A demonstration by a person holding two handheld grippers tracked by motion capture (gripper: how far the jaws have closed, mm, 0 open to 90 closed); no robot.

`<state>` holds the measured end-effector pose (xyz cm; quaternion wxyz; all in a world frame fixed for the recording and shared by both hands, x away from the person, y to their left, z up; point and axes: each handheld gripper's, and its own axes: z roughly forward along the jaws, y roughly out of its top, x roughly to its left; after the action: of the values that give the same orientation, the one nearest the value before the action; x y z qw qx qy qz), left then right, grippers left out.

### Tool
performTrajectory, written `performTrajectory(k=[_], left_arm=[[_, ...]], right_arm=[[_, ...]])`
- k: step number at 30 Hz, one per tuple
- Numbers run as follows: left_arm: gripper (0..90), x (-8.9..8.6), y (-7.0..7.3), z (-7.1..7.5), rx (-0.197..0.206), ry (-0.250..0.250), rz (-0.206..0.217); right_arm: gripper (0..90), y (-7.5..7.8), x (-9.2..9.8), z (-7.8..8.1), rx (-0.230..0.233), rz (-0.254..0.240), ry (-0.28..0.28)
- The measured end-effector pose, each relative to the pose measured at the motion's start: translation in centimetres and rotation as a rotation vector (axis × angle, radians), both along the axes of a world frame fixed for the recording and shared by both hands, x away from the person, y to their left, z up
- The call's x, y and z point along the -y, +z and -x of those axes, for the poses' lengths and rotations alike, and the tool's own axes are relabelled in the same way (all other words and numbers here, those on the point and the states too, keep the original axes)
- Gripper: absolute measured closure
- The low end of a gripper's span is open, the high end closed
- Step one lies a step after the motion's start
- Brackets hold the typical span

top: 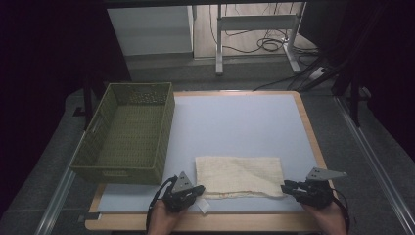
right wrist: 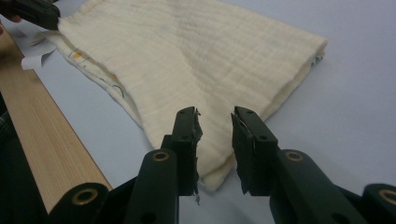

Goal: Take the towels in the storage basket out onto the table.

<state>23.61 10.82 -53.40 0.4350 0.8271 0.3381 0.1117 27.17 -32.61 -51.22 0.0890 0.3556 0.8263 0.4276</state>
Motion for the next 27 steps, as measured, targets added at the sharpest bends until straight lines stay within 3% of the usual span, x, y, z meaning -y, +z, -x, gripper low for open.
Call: performTrajectory(k=[4,7,9,13,16,21,24,27], left_arm=[[86.7,-0.6,1.1,0.9,0.010,0.001,0.000],[85.5,-0.9,0.5,1.3,-0.020,-0.008,0.006],[76.6,-0.9,-0.3,1.2,-0.058,-0.023,0.013],[54.5,-1.4,-0.2,0.6,-0.048,0.019,0.052],[47.4,-1.4,0.7,-0.5,-0.025,0.057,0.061],[51.4,-0.2,2.2,-3.3,0.011,0.089,0.079],[55.0,0.8,2.9,-5.4,0.047,0.131,0.040],[57.8,1.0,2.8,-7.3,0.038,0.184,0.025]], right_arm=[[70.2,0.3,0.1,-0.1,0.009,0.001,-0.004],[70.0,0.3,0.1,-0.2,0.008,-0.006,-0.006],[69.6,0.1,0.0,-0.3,0.004,-0.002,-0.006],[67.9,0.2,0.0,-0.7,0.003,0.002,-0.014],[67.5,0.8,0.0,-1.6,0.017,0.002,-0.029],[69.2,1.3,-0.3,-4.2,0.028,-0.001,-0.068],[71.4,1.2,-0.8,-6.0,0.026,0.003,-0.097],[71.4,1.1,-1.3,-7.7,0.024,0.030,-0.121]])
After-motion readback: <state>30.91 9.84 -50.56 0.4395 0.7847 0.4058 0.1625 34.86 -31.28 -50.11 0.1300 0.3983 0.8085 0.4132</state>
